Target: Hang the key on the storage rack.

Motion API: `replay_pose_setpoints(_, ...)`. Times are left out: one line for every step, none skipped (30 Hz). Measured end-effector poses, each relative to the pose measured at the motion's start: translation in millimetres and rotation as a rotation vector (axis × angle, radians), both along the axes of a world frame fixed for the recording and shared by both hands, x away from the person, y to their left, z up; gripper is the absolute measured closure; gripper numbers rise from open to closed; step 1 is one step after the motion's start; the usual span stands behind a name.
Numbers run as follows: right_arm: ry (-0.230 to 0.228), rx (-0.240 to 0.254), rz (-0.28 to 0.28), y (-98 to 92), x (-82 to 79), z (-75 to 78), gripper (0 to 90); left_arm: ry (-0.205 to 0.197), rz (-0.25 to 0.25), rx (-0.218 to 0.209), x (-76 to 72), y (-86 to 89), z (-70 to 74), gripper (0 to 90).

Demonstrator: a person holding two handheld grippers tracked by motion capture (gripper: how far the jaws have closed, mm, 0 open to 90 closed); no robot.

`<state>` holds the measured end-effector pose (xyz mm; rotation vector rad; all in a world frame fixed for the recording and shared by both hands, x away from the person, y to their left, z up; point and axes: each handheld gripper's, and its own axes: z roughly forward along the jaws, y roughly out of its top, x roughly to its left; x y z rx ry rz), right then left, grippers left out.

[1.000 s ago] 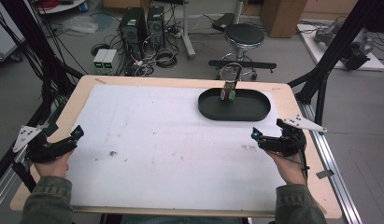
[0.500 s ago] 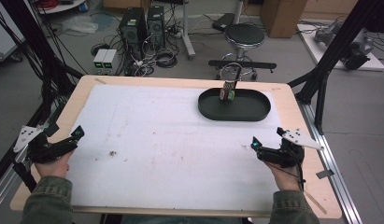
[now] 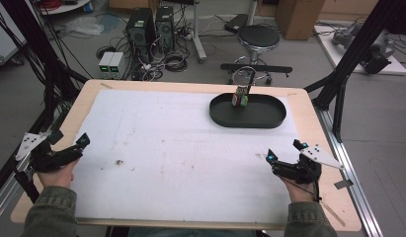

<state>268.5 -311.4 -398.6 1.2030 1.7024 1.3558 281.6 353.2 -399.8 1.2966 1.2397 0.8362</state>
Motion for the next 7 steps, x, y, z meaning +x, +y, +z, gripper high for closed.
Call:
replay_pose_setpoints(0.003,0.007,-0.004,-0.8,-0.4,-0.6,0.5,-0.001,0.002,-0.003,0.0,0.3,0.1,3.3)
replay_pose_setpoints(-0.002,0.013,-0.005,-1.9,-0.3,-1.3,0.5,-0.001,0.002,-0.005,-0.1,0.5,0.1,3.3)
replay_pose_setpoints(-0.006,0.018,-0.009,-2.7,-0.5,-1.6,0.5,-0.003,0.002,-0.005,-0.2,0.5,0.1,3.3)
replay_pose_setpoints(-0.006,0.018,-0.016,-3.2,-0.9,-1.5,0.5,-0.003,0.001,-0.005,-0.3,0.4,0.2,3.3)
replay_pose_setpoints(-0.013,0.018,-0.019,-3.6,-0.9,-1.2,0.5,-0.003,0.001,-0.004,-0.1,0.2,0.1,3.3)
replay_pose_setpoints(-0.017,0.02,-0.022,-3.7,-1.6,-0.8,0.5,-0.001,0.0,-0.001,0.0,0.2,0.0,3.3)
replay_pose_setpoints(-0.025,0.018,-0.028,-3.8,-1.8,-0.5,0.5,0.001,-0.002,0.0,0.3,0.1,-0.1,3.3)
